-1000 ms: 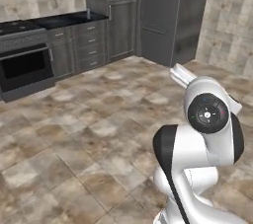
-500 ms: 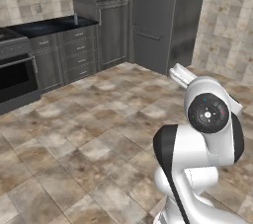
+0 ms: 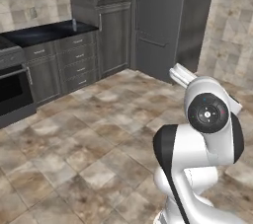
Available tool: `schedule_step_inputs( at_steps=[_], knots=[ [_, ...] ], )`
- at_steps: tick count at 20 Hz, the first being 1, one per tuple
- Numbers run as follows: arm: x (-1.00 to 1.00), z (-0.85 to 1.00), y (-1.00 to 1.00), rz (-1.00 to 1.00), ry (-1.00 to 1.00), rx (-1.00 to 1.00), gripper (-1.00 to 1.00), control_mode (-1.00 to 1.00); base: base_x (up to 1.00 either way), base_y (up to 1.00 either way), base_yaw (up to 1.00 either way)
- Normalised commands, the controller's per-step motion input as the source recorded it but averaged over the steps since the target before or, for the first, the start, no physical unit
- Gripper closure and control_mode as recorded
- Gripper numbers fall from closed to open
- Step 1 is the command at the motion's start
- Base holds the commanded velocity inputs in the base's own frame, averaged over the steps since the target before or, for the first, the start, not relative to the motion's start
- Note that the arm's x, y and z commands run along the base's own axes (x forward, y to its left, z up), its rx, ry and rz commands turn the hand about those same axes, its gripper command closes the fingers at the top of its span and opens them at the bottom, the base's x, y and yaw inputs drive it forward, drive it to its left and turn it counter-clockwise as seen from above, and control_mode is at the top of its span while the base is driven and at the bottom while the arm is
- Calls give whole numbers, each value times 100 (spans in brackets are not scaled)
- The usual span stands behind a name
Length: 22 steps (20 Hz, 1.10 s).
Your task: Move the drinks to the dining counter.
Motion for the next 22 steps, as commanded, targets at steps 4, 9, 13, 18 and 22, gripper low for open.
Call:
schedule_step_inputs(
  at_steps=[4,9,13,18,22],
  knots=[
    [0,0,0,0,0,0,-100,100,100,0,0],
    [0,0,0,0,0,0,-100,100,100,0,0],
    [0,0,0,0,0,0,-100,100,100,-4,0],
    [0,0,0,0,0,0,-100,100,100,-2,0],
    [0,0,0,0,0,0,-100,100,100,0,0]
  ],
)
